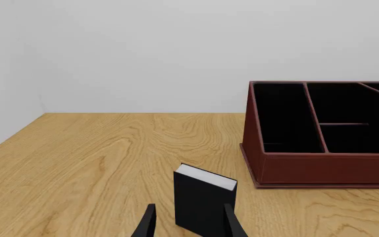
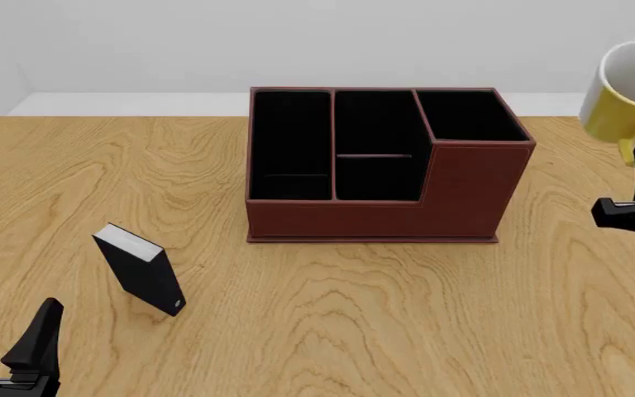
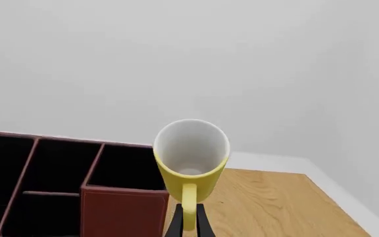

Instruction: Pick up the yellow and white mug and place it to the right of the caddy.

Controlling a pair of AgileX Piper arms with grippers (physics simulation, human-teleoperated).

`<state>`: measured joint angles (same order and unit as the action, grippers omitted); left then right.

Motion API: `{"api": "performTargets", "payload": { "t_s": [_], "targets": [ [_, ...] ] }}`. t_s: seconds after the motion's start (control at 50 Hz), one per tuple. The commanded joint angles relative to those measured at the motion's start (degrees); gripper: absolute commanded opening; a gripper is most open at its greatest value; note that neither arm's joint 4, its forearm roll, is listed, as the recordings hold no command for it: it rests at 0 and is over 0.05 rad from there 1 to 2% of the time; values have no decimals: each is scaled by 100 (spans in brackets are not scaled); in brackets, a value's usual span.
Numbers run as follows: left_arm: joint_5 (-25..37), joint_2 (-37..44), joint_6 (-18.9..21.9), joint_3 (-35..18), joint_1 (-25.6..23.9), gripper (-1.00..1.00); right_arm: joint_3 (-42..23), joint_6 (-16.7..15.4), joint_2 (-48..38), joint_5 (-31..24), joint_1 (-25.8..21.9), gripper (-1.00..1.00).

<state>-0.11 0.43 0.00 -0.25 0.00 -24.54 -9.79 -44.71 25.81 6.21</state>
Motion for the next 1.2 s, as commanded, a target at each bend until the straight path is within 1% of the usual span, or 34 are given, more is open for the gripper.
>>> {"api": "performTargets", "payload": {
  "t_s": [0.02,0.34,0.54,0.66,0.82,0.96,1.1,1.14,1.2],
  "targets": [
    [0,0,0,0,0,100,116,134,-199,224,63,-100],
    [0,0,0,0,0,100,288,140,-514,566,176,-100],
    [0,0,0,0,0,100,329,143,-562,615,241,-100],
    [0,0,0,0,0,100,382,164,-688,754,249,-100],
    [0,0,0,0,0,100,439,194,-962,986,273,-100],
    [0,0,0,0,0,100,571,214,-1322,1332,283,-100],
    [0,0,0,0,0,100,612,239,-1518,1485,317,-100],
    [0,0,0,0,0,100,665,255,-1737,1684,342,-100],
    [0,0,0,0,0,100,694,260,-1797,1747,334,-100]
  ]
}}
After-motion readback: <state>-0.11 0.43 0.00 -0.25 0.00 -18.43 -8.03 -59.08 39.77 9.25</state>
